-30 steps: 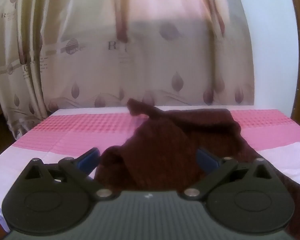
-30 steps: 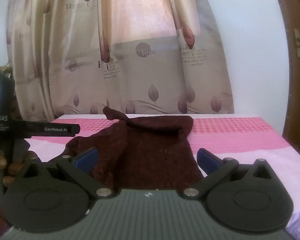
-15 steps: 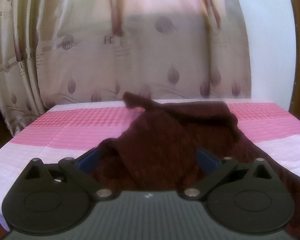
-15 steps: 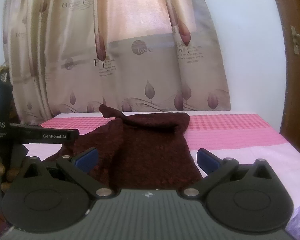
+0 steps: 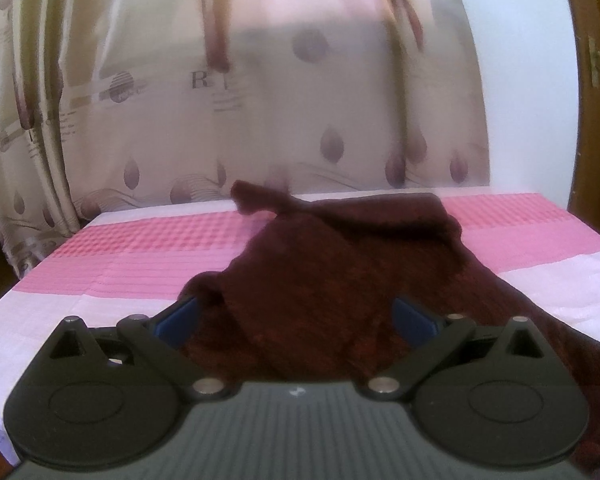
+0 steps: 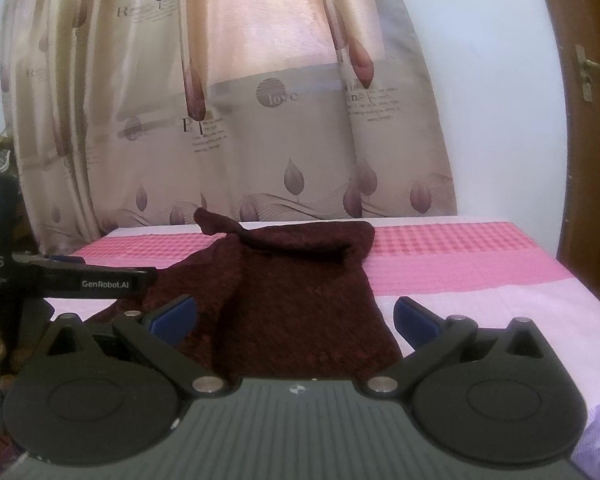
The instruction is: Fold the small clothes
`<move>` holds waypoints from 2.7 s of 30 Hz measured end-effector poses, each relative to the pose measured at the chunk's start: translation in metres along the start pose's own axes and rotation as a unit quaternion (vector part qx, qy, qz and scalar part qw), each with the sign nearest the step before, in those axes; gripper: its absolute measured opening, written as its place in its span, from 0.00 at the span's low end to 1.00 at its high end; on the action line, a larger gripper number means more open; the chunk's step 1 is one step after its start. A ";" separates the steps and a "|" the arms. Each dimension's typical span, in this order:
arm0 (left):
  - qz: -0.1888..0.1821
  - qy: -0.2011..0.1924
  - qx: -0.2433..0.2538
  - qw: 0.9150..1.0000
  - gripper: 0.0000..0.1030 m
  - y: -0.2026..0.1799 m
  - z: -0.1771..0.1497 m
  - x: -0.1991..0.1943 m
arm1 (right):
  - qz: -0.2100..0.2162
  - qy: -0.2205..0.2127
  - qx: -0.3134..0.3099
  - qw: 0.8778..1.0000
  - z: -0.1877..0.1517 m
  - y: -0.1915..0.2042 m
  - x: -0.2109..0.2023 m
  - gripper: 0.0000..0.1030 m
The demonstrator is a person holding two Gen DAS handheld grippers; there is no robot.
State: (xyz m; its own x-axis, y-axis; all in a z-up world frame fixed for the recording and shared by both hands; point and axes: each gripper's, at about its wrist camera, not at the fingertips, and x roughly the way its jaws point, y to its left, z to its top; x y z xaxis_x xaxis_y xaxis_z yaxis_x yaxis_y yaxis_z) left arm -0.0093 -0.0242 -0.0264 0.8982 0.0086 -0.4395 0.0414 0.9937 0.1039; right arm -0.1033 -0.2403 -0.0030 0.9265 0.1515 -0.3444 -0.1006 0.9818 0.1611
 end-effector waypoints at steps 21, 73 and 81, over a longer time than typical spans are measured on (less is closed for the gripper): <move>-0.005 0.004 0.009 1.000 1.00 -0.010 -0.001 -0.003 | -0.002 0.000 0.003 1.000 -0.001 -0.001 -0.002 1.00; -0.125 0.141 0.086 0.978 0.15 -0.068 -0.043 0.012 | -0.047 0.009 0.070 0.996 -0.025 -0.059 -0.013 1.00; -0.001 0.043 -0.001 0.999 0.14 0.052 0.048 -0.016 | -0.059 0.007 0.060 0.996 -0.016 -0.060 -0.010 1.00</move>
State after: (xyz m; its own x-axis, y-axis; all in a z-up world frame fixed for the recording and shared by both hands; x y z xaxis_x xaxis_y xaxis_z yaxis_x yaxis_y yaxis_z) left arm -0.0004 0.0221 0.0293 0.8567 0.0166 -0.5155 0.0421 0.9939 0.1020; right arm -0.1122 -0.2990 -0.0239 0.9242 0.0390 -0.3798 0.0528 0.9722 0.2282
